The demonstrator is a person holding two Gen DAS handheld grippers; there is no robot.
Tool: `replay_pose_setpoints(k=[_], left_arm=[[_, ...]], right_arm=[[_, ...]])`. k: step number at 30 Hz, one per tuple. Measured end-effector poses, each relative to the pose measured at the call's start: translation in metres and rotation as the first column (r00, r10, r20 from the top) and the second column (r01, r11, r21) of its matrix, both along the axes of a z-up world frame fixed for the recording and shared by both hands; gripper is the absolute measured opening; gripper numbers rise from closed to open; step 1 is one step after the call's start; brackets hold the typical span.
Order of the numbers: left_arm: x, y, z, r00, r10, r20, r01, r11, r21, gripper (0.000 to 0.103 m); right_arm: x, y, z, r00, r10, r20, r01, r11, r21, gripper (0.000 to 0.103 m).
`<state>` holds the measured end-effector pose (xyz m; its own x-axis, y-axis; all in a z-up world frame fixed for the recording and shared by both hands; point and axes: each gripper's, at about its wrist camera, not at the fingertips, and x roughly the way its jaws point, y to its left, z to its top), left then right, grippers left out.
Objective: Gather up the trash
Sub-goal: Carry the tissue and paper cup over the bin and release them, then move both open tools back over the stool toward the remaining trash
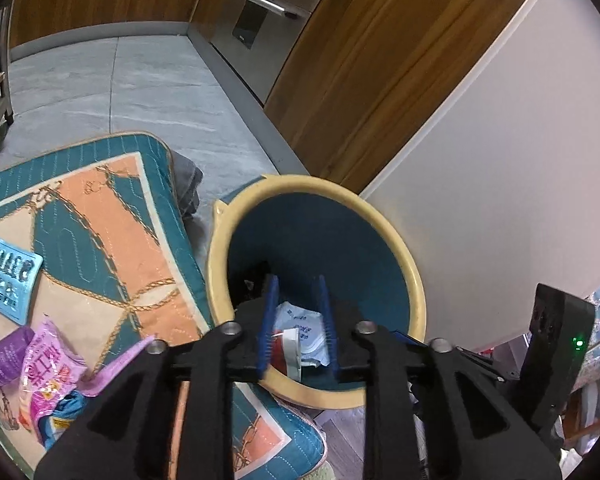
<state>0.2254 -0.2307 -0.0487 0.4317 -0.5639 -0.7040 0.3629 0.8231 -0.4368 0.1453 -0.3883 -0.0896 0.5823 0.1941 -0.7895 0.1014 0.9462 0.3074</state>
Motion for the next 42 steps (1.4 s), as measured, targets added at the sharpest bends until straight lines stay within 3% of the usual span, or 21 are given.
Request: replay_pose_setpoints(k=[4,15,23,30,42], left_arm=[[-0.002,0.013,0.011,0.999,0.017,0.041,-0.017,1.0,0.006,0.055],[-0.005,0.073,0.022,0.99,0.1,0.097,-0.107,0.992,0.067,0.076],[-0.015,0.117,0.027,0.982,0.144,0.12,-0.158,0.981,0.114,0.083],[-0.026,0.149,0.03,0.975,0.168,0.148,-0.192,0.968,0.164,0.085],[-0.045,0.21,0.018,0.958,0.254,0.129,-0.277,0.937,0.21,0.086]], right_arm=[[0.0,0.0,0.0,1.0,-0.011,0.004,0.011,1.0,0.01,0.029],[0.004,0.01,0.005,1.0,0.001,0.022,-0.001,1.0,0.019,0.04],[0.009,0.03,0.01,0.999,0.035,0.039,-0.036,0.999,0.025,0.05],[0.014,0.055,0.016,0.995,0.089,0.053,-0.09,0.996,0.021,0.05],[0.019,0.098,0.023,0.982,0.179,0.06,-0.18,0.983,0.017,0.05]])
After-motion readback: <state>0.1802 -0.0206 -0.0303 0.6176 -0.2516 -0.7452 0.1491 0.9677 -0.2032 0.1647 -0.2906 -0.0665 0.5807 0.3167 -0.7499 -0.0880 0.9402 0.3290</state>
